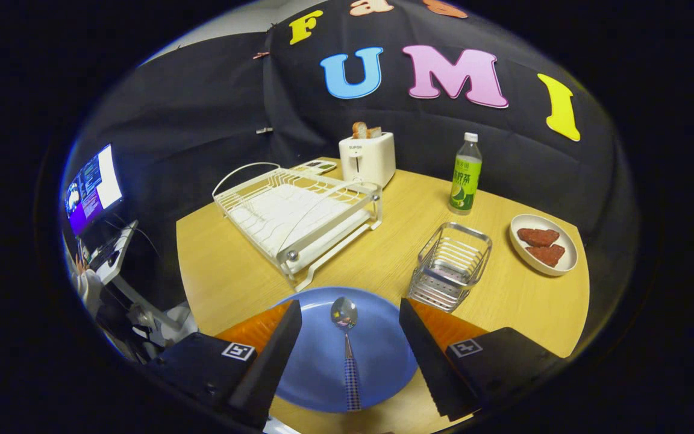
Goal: Take the plate from the dish rack, then take the spoon from the basket and place it into the plate.
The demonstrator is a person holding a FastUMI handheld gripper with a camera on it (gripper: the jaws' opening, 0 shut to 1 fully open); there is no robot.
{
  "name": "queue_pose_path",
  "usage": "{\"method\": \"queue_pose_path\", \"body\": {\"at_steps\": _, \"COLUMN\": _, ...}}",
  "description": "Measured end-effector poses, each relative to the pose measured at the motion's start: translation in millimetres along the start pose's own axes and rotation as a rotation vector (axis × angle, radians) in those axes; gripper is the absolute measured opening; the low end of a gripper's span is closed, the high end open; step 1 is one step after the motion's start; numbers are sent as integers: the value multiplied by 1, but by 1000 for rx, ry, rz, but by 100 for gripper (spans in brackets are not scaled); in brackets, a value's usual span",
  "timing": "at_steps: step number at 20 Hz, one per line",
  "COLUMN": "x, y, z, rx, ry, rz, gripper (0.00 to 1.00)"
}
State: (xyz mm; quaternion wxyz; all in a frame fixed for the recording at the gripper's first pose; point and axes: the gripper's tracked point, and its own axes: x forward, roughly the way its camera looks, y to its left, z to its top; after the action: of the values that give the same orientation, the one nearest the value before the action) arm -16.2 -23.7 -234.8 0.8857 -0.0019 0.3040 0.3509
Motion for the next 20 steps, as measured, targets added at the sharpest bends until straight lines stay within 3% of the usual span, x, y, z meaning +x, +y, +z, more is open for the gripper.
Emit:
{"method": "queue_pose_path", "body": {"at_steps": 6, "x": -33, "y": -9, "z": 67, "rx": 22, "ry": -124, "rz": -143, "gripper": 100}}
{"method": "queue_pose_path", "body": {"at_steps": 15, "x": -102, "y": -18, "z": 167, "rx": 173, "ry": -357, "rz": -478, "gripper": 100}}
{"method": "queue_pose_path", "body": {"at_steps": 20, "x": -148, "y": -10, "z": 208, "rx": 149, "ry": -475, "rz": -637, "gripper": 100}}
